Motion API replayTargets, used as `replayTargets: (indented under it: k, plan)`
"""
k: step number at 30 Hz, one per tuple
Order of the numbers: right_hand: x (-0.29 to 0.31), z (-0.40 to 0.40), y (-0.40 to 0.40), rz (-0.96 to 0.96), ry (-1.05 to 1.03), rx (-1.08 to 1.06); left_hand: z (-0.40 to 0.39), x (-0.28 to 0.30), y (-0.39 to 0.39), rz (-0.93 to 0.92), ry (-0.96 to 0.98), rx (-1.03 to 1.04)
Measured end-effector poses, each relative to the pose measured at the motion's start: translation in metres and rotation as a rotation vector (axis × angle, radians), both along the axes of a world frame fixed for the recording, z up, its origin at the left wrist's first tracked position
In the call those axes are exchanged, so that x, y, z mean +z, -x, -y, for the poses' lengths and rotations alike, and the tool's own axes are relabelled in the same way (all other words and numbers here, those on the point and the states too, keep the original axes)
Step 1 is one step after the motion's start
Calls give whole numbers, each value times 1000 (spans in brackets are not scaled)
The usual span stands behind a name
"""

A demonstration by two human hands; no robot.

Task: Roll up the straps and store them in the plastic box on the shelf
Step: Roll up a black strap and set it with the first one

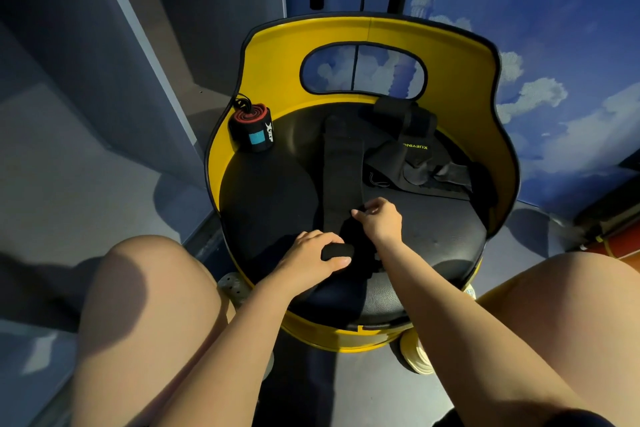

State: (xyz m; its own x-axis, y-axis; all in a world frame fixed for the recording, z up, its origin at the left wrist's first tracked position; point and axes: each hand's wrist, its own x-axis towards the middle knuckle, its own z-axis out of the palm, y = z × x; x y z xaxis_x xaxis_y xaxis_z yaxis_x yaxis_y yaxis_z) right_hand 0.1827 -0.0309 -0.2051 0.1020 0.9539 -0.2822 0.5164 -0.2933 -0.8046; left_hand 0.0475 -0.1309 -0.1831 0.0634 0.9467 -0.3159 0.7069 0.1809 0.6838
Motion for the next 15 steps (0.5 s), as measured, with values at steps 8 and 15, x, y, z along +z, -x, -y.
replayTargets:
  k: [8,15]
  plan:
    - [19,26,-23,125,-314,335,-7,-2,-6,101,49,108]
    - [26,52,-55,182,-318,825,-12,-3,-7,79,4,130]
